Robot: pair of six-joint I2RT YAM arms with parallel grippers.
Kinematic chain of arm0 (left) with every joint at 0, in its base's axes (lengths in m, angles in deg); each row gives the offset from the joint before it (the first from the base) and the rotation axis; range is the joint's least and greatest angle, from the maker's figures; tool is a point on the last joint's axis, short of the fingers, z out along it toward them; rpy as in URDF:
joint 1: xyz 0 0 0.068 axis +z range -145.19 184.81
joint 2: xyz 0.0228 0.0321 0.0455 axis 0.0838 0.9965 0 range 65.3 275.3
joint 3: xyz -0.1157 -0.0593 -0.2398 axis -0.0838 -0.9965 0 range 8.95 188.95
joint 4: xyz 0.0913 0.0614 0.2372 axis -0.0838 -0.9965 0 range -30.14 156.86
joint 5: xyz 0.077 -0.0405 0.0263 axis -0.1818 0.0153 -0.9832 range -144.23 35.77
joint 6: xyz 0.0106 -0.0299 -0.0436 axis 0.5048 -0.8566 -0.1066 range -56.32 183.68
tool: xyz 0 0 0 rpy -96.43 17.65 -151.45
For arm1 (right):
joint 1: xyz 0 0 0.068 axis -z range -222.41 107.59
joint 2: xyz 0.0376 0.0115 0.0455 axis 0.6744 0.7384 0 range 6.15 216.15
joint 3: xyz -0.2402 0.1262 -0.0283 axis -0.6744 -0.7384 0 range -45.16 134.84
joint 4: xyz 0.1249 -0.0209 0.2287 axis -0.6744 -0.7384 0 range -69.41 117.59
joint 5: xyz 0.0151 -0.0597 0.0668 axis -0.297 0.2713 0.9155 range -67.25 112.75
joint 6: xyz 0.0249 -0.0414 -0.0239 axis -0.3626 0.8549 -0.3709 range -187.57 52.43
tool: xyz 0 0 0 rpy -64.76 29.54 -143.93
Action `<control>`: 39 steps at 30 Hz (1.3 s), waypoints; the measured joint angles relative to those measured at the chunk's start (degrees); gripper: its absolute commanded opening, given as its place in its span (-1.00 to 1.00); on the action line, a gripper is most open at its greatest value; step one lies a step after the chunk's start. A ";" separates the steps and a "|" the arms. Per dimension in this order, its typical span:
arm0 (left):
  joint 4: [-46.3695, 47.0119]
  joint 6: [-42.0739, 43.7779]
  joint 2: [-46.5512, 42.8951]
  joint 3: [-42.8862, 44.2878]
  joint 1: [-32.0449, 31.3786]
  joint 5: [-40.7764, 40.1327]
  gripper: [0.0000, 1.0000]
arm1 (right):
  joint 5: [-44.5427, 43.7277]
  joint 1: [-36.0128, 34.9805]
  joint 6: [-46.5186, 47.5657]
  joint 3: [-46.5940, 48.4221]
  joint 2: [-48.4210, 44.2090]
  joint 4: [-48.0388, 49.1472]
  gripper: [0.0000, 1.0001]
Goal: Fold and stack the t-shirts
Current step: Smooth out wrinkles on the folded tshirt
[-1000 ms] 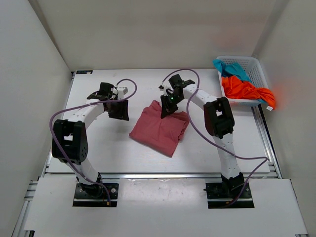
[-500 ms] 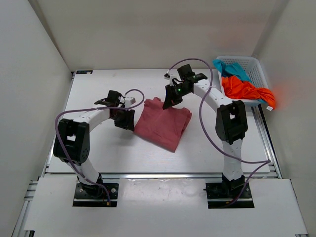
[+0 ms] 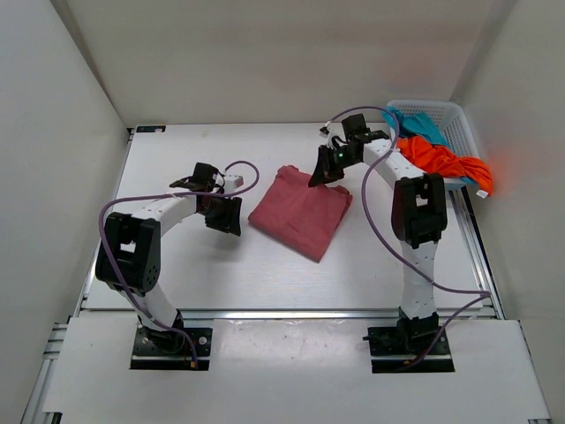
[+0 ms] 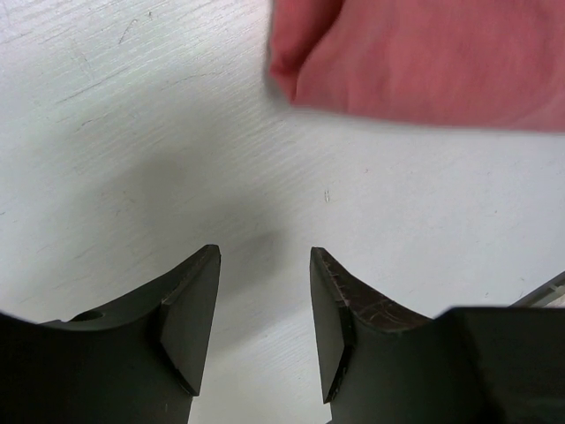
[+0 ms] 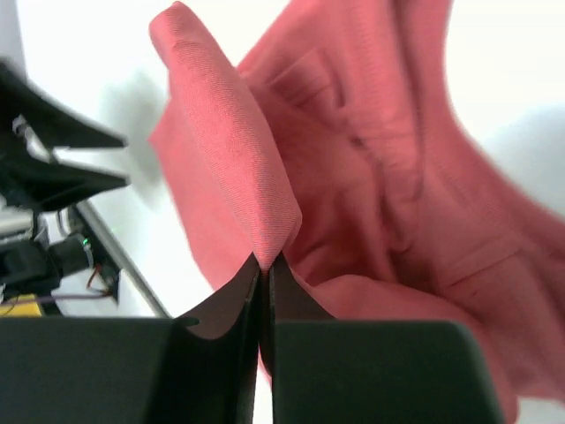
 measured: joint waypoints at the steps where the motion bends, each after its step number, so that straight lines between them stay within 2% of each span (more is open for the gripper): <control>1: 0.02 -0.02 0.00 0.00 0.00 0.00 0.12 | -0.20 0.59 -0.44 0.92 1.27 0.07 -0.84; 2: 0.04 0.00 0.00 -0.02 -0.02 -0.02 0.13 | -0.52 1.03 -0.96 1.86 2.58 0.09 -0.72; 6: 0.04 0.17 0.00 -0.04 -0.39 -0.28 0.15 | -3.13 2.25 -2.86 8.72 8.70 -0.85 0.01; 7: 0.02 0.20 0.00 -0.04 -0.52 -0.33 0.15 | -3.82 2.45 -3.39 10.64 10.05 -0.96 0.08; 8: 0.02 0.20 0.00 -0.04 -0.63 -0.35 0.15 | -4.70 2.58 -3.76 12.22 11.08 -1.20 0.31; 9: 0.02 0.22 0.00 -0.04 -0.63 -0.39 0.16 | -5.44 2.71 -4.33 13.49 11.63 -1.68 0.39; 12: 0.00 0.31 0.00 -0.04 -0.76 -0.57 0.17 | -8.61 2.60 -4.94 15.82 11.63 -2.51 0.41; 14: 0.07 0.35 0.00 0.04 -0.92 -0.76 0.18 | -11.87 2.08 -5.11 16.20 10.36 -3.26 0.37; 16: -0.04 0.39 0.04 0.55 -1.09 -1.11 0.19 | -16.13 1.09 -5.38 15.56 8.07 -4.70 0.22; 17: -0.15 0.39 0.20 1.27 -1.11 -1.36 0.18 | -18.32 0.39 -5.66 14.58 6.27 -5.16 0.21; 19: 0.04 0.35 0.81 3.87 -1.22 -1.60 0.21 | -22.86 -1.22 -6.93 9.31 0.83 -5.05 0.05; 21: 0.55 -0.07 1.68 7.43 -1.22 -1.77 0.23 | -26.45 -2.97 -8.72 1.27 -6.93 -4.79 -0.25; 22: 1.14 -0.31 2.21 9.07 -1.20 -1.88 0.24 | -27.71 -3.80 -9.79 -2.91 -10.75 -3.87 -0.49; 23: 1.90 -0.48 2.71 10.54 -1.22 -1.99 0.23 | -28.74 -4.52 -11.06 -8.28 -15.13 -2.08 -0.66; 26: 3.72 -1.18 5.60 15.26 -1.55 -2.32 0.25 | -28.72 -5.03 -14.67 -23.10 -26.21 2.95 -1.00; 28: 4.79 -1.46 8.48 18.18 -2.40 -2.64 0.25 | -28.02 -4.15 -17.11 -29.99 -29.59 6.40 -1.00; 31: 5.53 -1.77 12.74 20.90 -4.96 -3.17 0.24 | -26.99 -2.67 -20.04 -34.99 -28.41 11.10 -1.00; 35: 5.62 -2.78 17.27 21.77 -7.80 -4.39 0.24 | -26.43 -1.55 -22.45 -36.68 -23.43 15.45 -1.00; 39: 5.11 -3.87 18.84 21.77 -7.78 -6.40 0.23 | -26.69 -1.25 -24.02 -36.83 -19.93 17.14 -1.00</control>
